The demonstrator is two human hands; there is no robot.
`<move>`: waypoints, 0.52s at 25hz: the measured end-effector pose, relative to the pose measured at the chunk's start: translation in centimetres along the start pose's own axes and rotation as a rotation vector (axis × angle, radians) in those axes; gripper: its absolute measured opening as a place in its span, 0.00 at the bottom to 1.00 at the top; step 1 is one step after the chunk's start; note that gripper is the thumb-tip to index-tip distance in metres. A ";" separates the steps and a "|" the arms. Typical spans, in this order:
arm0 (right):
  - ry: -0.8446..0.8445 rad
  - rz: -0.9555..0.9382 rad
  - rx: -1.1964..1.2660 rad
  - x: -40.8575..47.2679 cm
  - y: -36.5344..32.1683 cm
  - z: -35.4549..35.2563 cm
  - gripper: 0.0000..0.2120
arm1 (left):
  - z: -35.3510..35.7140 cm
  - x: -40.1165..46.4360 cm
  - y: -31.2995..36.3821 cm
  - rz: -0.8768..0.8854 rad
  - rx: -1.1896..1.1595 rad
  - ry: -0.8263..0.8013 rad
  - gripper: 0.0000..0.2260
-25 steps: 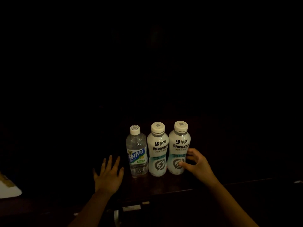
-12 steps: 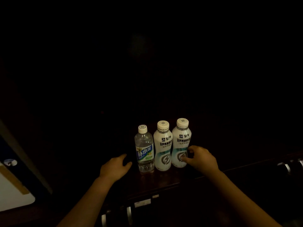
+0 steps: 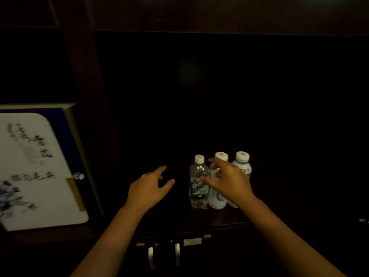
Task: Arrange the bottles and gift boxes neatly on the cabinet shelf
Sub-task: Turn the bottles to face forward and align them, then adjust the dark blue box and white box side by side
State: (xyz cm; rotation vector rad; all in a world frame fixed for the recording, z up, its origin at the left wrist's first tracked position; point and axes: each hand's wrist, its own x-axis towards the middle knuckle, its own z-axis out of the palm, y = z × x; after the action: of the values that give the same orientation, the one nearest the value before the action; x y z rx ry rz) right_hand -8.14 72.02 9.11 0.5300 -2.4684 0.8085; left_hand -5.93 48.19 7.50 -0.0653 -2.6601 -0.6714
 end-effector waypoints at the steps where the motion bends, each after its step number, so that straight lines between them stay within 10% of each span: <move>1: -0.033 -0.056 0.030 0.5 -1.4 0.6 0.30 | -1.4 -1.0 -0.4 0.002 -0.014 0.041 0.29; 13: -0.175 -0.277 0.176 0.5 -18.9 6.3 0.32 | -16.2 -11.1 -7.8 -0.119 0.056 0.279 0.31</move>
State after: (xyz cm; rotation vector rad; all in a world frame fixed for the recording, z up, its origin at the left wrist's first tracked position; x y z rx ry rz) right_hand -1.22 53.78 13.26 1.0211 -2.4143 0.9004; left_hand 9.06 34.29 12.79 0.1906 -2.4245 -0.5951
